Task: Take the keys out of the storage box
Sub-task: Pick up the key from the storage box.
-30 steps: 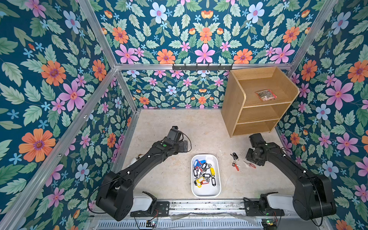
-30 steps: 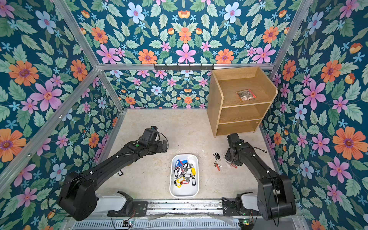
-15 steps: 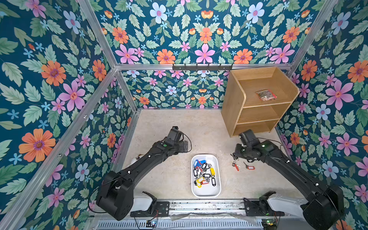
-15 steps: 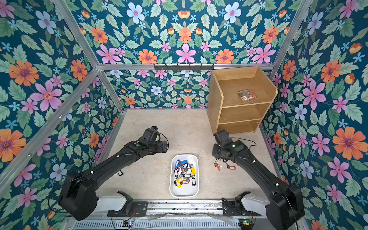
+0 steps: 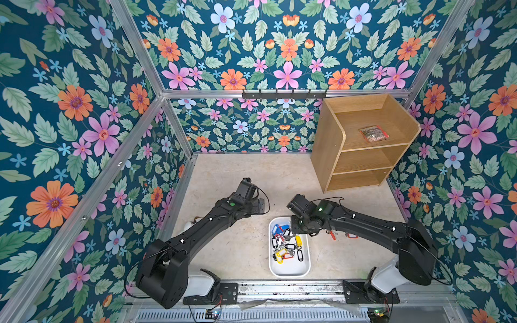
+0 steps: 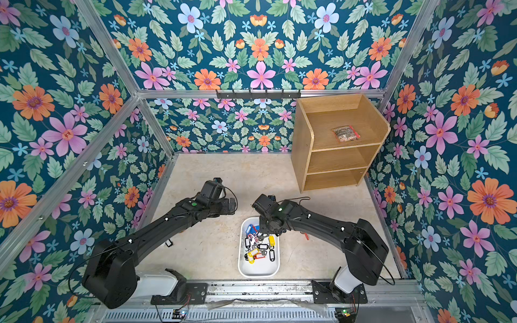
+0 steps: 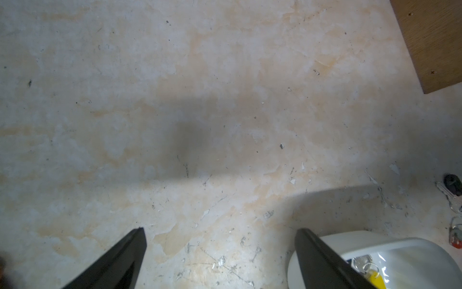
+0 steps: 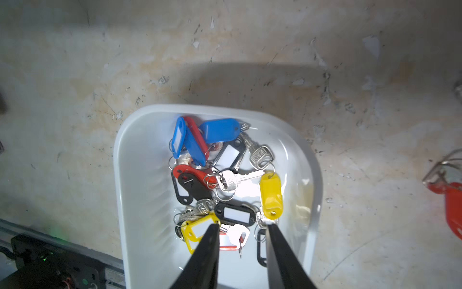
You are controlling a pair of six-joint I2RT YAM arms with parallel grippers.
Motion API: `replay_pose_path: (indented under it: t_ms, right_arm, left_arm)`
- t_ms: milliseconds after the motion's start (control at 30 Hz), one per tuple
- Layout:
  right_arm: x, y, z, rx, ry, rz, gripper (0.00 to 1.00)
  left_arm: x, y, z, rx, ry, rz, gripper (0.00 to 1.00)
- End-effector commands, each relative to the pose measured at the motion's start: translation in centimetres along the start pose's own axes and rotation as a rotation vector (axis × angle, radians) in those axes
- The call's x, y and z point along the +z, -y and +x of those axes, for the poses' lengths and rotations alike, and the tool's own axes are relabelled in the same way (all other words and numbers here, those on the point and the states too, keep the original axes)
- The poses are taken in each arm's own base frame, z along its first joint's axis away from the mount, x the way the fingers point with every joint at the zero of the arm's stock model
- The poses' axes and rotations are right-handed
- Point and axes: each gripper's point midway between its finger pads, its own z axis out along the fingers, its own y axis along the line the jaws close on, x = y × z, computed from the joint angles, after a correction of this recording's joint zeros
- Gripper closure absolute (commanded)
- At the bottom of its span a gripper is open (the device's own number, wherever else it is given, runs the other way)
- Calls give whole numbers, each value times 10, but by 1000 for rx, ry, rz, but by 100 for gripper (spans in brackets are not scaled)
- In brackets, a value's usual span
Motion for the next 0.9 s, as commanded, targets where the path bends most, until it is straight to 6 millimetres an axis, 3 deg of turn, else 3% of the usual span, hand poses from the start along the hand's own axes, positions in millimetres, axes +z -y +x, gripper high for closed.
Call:
replay_pose_path:
  t_ms: [0, 67, 100, 467, 867]
  right_arm:
    - [10, -2, 14, -20, -57, 25, 65]
    - [12, -2, 22, -37, -81, 38, 65]
    - [23, 3, 30, -47, -113, 78, 64]
    - [34, 12, 68, -108, -204, 163, 66]
    - [46, 29, 74, -120, -222, 243, 74]
  left_arm:
    - [-2, 0, -5, -6, 13, -3, 1]
    - [-3, 0, -5, -6, 15, -2, 1]
    - [-3, 0, -5, -6, 16, -2, 1]
    - [-4, 0, -6, -6, 20, -3, 1]
    - [-4, 1, -5, -3, 19, -1, 1]
